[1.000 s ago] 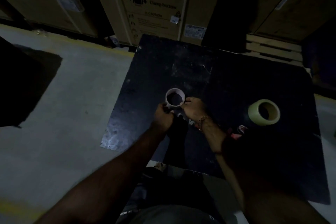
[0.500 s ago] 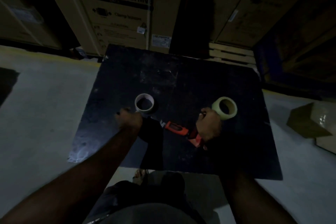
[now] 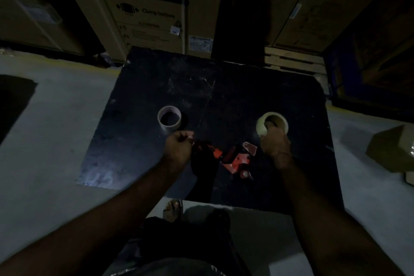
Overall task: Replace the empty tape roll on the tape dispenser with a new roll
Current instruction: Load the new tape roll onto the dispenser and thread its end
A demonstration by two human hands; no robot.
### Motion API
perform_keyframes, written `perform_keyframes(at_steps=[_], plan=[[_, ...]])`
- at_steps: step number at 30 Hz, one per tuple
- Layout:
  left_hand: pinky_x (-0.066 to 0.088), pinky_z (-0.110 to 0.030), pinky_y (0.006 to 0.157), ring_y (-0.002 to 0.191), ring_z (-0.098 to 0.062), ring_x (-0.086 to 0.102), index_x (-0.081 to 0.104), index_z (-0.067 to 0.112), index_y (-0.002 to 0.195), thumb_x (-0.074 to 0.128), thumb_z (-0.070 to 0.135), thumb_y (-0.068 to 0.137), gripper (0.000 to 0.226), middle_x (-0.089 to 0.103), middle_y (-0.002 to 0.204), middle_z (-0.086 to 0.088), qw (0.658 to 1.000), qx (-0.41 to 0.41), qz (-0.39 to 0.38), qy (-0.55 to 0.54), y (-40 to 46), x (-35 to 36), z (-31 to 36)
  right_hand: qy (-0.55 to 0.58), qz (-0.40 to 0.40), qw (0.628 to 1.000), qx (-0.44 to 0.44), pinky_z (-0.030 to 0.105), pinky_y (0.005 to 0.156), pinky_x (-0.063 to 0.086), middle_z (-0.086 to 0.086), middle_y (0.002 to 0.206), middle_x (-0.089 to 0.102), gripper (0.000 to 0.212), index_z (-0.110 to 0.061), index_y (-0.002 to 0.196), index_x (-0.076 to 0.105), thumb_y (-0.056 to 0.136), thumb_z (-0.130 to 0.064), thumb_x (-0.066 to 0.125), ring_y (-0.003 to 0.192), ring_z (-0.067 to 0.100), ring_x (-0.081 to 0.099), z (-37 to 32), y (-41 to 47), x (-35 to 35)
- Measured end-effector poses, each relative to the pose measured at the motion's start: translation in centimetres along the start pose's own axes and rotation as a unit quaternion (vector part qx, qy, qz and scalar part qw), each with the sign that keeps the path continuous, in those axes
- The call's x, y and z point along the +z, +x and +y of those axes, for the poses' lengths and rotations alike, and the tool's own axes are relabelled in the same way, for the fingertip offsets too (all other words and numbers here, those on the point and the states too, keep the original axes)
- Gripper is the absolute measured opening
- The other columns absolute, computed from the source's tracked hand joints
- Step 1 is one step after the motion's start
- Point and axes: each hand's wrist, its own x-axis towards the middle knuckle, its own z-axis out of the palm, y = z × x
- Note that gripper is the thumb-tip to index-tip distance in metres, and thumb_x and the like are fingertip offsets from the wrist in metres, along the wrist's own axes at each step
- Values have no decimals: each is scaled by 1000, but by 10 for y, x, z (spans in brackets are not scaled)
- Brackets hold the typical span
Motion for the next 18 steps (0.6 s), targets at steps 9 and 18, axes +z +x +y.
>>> perform_keyframes(at_steps=[9, 18], plan=[[51, -27, 64, 76, -12, 66, 76, 10, 94, 61, -3, 97, 20, 74, 94, -6, 999, 12, 35, 0, -39, 27, 12, 23, -7, 999, 34, 45, 95, 54, 18, 129, 69, 31, -9, 125, 70, 98, -25, 67, 120, 40, 65, 34, -9, -19], [53, -28, 64, 74, -17, 64, 74, 11, 103, 75, 11, 98, 6, 72, 94, -7, 996, 60, -62, 0, -64, 76, 33, 264, 80, 961, 24, 31, 88, 52, 11, 112, 77, 31, -5, 125, 73, 98, -21, 68, 103, 27, 70, 39, -71, -71]])
